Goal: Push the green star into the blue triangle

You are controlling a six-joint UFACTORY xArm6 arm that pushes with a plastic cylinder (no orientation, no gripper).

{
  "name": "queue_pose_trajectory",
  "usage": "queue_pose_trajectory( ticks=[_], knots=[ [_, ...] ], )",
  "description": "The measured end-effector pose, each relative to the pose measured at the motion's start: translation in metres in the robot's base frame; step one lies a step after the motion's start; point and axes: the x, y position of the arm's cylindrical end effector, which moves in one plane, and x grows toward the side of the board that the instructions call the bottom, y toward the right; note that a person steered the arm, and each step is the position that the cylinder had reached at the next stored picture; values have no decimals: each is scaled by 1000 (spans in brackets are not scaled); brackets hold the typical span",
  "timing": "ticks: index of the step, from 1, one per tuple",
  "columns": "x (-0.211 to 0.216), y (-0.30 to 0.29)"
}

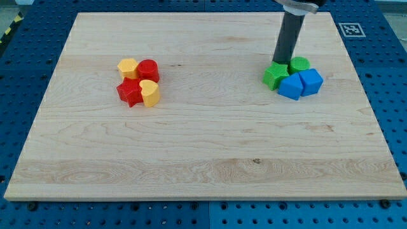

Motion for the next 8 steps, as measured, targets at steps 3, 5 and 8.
queue_pose_trajectory(
  ticks=[3, 5, 8],
  knots=[
    [-13, -70],
    [12, -77],
    [50, -60]
  ],
)
